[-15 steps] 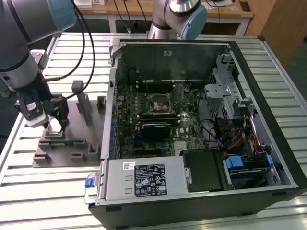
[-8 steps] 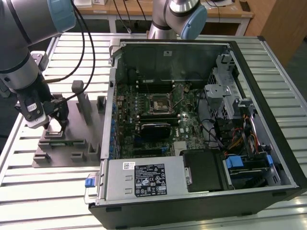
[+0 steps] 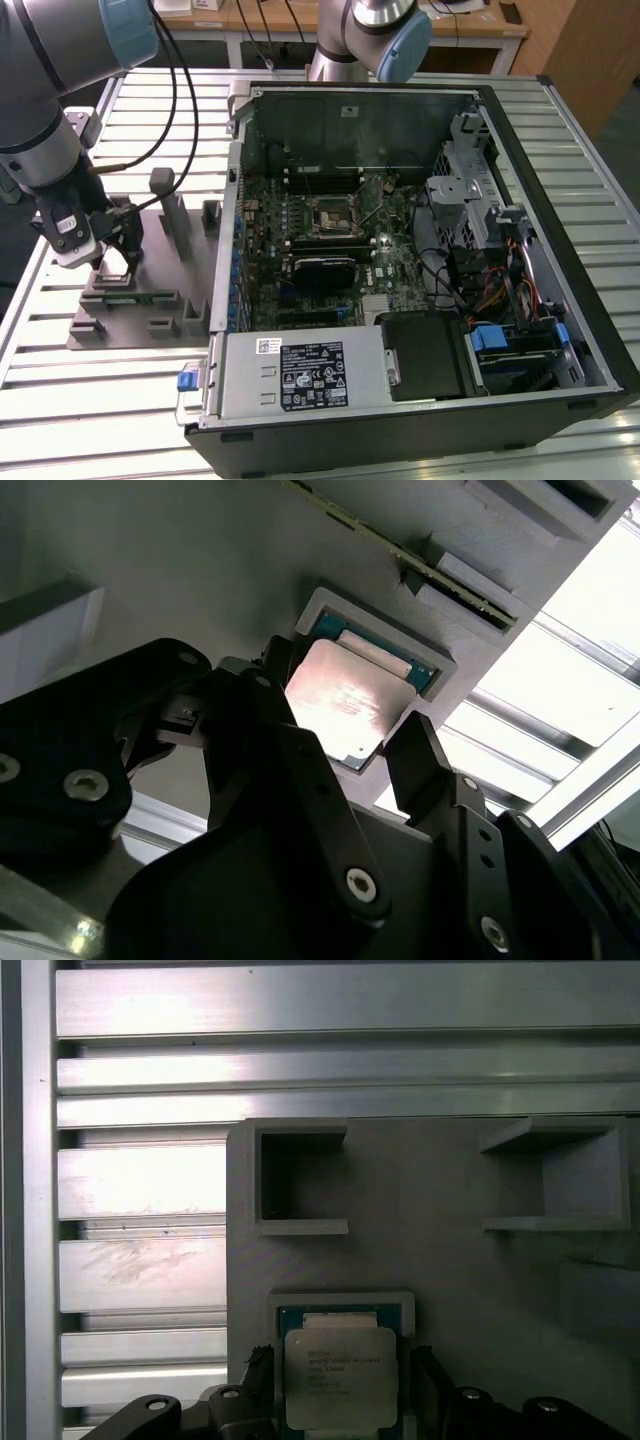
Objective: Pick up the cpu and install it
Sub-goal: 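Pick up the cpu and move it towards the insertion slot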
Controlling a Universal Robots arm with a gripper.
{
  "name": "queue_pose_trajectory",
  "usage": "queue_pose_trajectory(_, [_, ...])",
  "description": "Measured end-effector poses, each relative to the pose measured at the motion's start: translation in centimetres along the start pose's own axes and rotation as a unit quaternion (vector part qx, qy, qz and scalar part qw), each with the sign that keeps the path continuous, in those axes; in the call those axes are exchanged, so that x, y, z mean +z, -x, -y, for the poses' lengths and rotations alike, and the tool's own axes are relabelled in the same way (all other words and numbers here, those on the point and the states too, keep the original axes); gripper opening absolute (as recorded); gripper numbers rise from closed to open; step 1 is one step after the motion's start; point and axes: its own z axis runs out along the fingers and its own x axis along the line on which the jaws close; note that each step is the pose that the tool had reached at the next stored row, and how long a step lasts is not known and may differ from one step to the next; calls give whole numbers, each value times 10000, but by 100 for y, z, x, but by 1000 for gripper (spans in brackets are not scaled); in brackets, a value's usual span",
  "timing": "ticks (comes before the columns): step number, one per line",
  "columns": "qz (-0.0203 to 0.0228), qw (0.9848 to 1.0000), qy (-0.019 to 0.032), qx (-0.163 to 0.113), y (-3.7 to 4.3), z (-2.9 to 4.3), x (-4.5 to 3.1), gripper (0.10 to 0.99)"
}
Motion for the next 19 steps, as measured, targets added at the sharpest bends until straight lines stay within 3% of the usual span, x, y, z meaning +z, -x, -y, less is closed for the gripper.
queue_pose_trajectory(2, [0, 10000, 0, 0, 0, 0, 0, 635])
queue_pose_trajectory(3, [-1, 10000, 0, 0, 0, 0, 0, 573])
queue_pose_trajectory(5, [0, 10000, 0, 0, 0, 0, 1, 541])
queue_pose_trajectory(13, [2, 10000, 1, 0, 1, -1, -4, 541])
queue_pose_trajectory(19, [0, 10000, 0, 0, 3, -5, -117, 541])
